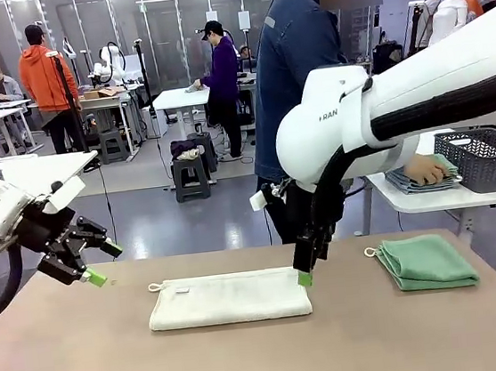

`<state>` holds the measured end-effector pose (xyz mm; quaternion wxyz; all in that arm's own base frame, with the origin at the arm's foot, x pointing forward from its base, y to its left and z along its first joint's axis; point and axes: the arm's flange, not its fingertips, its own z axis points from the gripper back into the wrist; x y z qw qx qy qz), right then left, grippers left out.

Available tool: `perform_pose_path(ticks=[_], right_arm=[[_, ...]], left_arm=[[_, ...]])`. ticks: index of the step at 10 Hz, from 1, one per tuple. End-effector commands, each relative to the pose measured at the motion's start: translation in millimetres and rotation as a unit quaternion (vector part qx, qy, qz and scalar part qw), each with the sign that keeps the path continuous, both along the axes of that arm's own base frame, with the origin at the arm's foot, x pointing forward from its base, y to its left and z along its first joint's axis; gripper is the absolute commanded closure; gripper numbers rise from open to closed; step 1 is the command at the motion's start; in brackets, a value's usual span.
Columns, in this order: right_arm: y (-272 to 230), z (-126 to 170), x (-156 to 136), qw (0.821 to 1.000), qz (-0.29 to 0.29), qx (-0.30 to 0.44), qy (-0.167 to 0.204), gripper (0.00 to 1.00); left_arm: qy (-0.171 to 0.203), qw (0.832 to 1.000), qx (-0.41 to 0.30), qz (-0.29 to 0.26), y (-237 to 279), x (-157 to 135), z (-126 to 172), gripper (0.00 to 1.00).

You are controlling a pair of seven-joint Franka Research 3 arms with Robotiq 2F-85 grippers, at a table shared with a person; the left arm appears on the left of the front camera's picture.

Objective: Fold the towels and place them in the basket.
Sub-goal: When a person lays out a Towel with hook on the table, fold it in half twice.

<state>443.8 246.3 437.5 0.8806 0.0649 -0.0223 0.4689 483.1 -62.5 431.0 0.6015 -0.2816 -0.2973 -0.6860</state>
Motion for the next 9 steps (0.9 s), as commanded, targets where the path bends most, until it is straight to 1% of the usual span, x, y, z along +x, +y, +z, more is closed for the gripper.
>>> perform_pose_path(ticks=[1,2,4,5,6,8,9], right_arm=[[10,-22,15,0.994,-0.105,0.038,0.012,0.00],[10,-32,22,0.984,-0.168,0.052,0.005,0.00],[11,-49,32,0.960,-0.271,0.071,-0.004,0.00],[10,-57,40,0.938,-0.337,0.083,-0.015,0.00],[10,-63,44,0.924,-0.372,0.083,-0.004,0.00],[10,-67,48,0.914,-0.396,0.082,0.015,0.00],[11,-62,49,0.924,-0.376,0.072,-0.005,0.00]], left_arm=[[0.006,0.999,-0.040,-0.013,5,18,-5,0.00],[0.001,0.998,-0.055,-0.006,10,23,-12,0.02],[0.014,0.997,-0.082,-0.002,15,25,-21,0.02],[0.013,0.995,-0.101,0.003,18,32,-26,0.02],[0.021,0.994,-0.110,0.010,20,32,-29,0.02],[0.027,0.993,-0.117,0.014,20,32,-33,0.02],[0.028,0.995,-0.094,0.022,21,28,-30,0.02]])
